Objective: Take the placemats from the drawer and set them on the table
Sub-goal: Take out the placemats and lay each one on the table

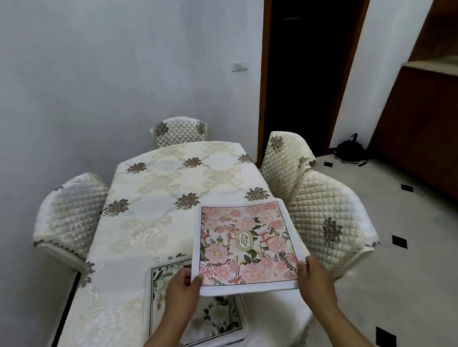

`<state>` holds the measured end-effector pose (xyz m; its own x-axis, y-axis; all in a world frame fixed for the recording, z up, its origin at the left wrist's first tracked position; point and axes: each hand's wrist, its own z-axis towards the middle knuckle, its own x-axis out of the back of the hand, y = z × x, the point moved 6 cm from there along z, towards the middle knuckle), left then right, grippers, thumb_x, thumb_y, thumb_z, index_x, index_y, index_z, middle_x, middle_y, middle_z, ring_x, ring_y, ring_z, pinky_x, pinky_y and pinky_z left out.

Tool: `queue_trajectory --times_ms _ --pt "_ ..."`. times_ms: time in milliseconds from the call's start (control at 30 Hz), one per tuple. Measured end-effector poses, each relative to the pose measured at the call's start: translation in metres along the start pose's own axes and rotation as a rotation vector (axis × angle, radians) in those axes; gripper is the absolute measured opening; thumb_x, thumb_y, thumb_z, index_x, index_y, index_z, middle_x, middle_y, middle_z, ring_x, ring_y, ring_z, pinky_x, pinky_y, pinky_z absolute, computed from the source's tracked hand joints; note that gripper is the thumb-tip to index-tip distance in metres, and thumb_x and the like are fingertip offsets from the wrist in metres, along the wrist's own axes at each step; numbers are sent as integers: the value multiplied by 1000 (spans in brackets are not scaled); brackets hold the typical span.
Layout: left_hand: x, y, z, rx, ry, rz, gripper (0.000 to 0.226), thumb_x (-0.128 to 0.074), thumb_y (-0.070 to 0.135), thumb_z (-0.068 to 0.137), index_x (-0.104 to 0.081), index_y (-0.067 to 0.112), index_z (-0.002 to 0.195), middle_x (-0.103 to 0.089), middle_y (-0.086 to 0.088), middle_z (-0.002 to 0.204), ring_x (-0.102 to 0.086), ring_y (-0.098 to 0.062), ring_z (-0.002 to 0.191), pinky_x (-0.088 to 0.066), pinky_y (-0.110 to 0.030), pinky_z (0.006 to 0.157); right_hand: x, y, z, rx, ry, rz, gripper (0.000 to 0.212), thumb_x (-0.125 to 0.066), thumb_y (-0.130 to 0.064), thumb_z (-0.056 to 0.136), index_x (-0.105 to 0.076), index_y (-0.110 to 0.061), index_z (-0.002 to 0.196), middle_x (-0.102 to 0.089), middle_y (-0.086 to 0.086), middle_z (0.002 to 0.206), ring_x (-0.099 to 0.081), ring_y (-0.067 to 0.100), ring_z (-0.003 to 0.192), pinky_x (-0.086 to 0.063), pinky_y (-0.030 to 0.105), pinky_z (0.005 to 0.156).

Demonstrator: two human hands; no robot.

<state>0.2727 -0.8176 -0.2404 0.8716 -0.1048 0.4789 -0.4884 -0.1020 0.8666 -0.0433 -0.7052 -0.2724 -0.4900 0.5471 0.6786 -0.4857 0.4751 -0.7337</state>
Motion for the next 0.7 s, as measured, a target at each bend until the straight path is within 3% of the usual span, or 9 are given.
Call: queue_trajectory --times_ms 133,300,533,700 --pt "-62 29 -29 2 -53 -7 18 -66 17 89 -59 17 72 -58 -1 63 -52 -16 56 -37 -28 52 65 47 13 -12 37 19 18 -51 -23 96 -51 -14 81 -60 8 73 -55 31 68 -39 37 56" --pt "-167 87 -80 -92 -110 20 34 -68 18 87 -47 22 61 -44 3 54 -42 -15 52 -30 -31 53 174 129 31 -66 142 51 23 -55 -16 95 -43 -15 75 -55 7 71 -48 28 65 -31 34 58" --pt "-305 165 -126 -183 -262 39 30 -68 17 87 -52 18 62 -51 3 56 -47 -16 54 -31 -30 52 296 235 50 -214 289 62 27 -53 -21 96 -42 -10 73 -54 8 67 -48 30 63 -30 35 55" --pt "-386 201 -127 -184 -380 2 9 -68 18 86 -65 14 79 -71 -4 75 -66 -22 70 -49 -32 60 344 285 68 -275 382 84 28 -53 -21 95 -41 -11 72 -51 5 65 -47 30 63 -30 35 55"
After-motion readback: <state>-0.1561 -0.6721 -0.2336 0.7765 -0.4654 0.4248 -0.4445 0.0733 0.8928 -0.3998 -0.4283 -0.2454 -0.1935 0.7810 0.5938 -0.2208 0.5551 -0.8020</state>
